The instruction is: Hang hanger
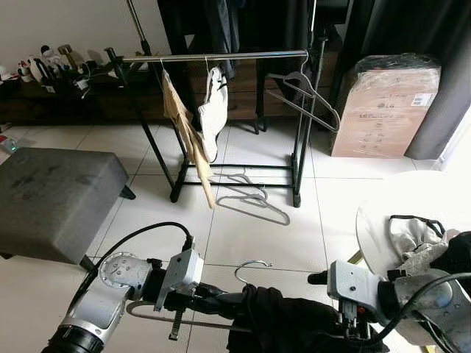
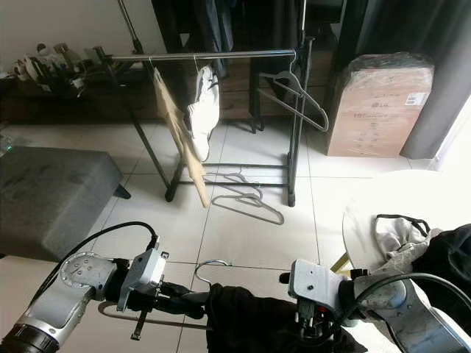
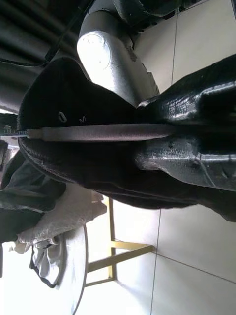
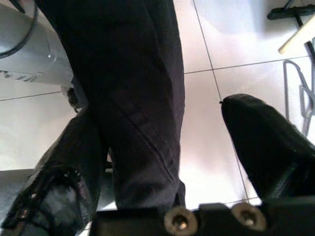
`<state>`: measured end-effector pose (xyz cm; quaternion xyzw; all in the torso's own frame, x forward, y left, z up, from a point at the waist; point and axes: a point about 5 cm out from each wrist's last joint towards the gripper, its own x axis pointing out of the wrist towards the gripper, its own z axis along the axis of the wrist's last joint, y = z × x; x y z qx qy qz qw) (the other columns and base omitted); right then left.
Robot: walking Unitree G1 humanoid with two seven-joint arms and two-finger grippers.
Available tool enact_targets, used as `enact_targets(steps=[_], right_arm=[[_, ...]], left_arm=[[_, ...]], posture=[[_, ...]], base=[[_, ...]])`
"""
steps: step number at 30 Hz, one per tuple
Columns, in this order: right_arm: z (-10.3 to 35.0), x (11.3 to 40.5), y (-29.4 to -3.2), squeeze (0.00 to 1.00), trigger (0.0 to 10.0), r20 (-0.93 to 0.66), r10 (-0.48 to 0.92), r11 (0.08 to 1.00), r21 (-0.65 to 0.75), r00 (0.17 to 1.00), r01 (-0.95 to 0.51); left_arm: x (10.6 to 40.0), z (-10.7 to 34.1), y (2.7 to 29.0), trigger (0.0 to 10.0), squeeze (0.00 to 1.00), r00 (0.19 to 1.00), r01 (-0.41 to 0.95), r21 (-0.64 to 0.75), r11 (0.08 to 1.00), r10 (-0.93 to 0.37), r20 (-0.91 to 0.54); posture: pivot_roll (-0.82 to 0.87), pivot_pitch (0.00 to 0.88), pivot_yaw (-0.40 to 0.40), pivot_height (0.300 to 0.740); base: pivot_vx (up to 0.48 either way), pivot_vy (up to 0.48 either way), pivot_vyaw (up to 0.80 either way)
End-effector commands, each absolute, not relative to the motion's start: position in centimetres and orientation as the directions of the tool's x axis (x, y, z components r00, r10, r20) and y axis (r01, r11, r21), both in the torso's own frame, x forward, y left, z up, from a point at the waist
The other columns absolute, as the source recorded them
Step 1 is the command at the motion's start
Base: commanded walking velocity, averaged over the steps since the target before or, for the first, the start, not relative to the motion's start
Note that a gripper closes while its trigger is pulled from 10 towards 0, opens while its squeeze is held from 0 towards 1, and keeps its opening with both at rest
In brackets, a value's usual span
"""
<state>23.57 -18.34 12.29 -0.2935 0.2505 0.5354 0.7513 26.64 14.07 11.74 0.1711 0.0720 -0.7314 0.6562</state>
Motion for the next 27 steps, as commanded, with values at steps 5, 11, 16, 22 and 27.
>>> enact_targets(steps=[5, 11, 16, 22, 27], right_arm=[[11.7, 23.1, -17.5, 0.0, 0.0, -0.682, 0.687, 0.224, -0.131, 0.252, -0.966], [11.4, 22.6, -17.1, 0.0, 0.0, -0.677, 0.706, 0.198, -0.093, 0.208, -0.976], [11.3, 22.3, -16.9, 0.0, 0.0, -0.675, 0.715, 0.18, -0.073, 0.181, -0.981], [11.0, 21.6, -16.4, 0.0, 0.0, -0.666, 0.736, 0.142, -0.026, 0.123, -0.99], [10.7, 21.6, -16.3, 0.0, 0.0, -0.668, 0.735, 0.143, -0.016, 0.117, -0.99]], left_arm=[[26.7, 12.1, 13.6, 10.0, 0.0, -0.104, 0.974, 0.153, -0.166, -0.931, -0.349], [26.7, 12.0, 13.4, 10.0, 0.0, -0.097, 0.974, 0.162, -0.161, -0.933, -0.347], [26.9, 11.9, 13.2, 10.0, 0.0, -0.081, 0.974, 0.173, -0.148, -0.935, -0.346], [26.9, 11.9, 12.9, 10.0, 0.0, -0.068, 0.973, 0.186, -0.137, -0.939, -0.336], [27.0, 11.9, 12.8, 10.0, 0.0, -0.056, 0.972, 0.196, -0.127, -0.942, -0.332]], posture=[[-0.19, 0.117, 0.098, 0.74], [-0.19, 0.116, 0.097, 0.74], [-0.19, 0.116, 0.095, 0.74], [-0.19, 0.119, 0.094, 0.74], [-0.19, 0.121, 0.096, 0.74]], base=[[0.0, 0.0, 0.0], [0.0, 0.0, 0.0], [0.0, 0.0, 0.0], [0.0, 0.0, 0.0], [0.0, 0.0, 0.0]])
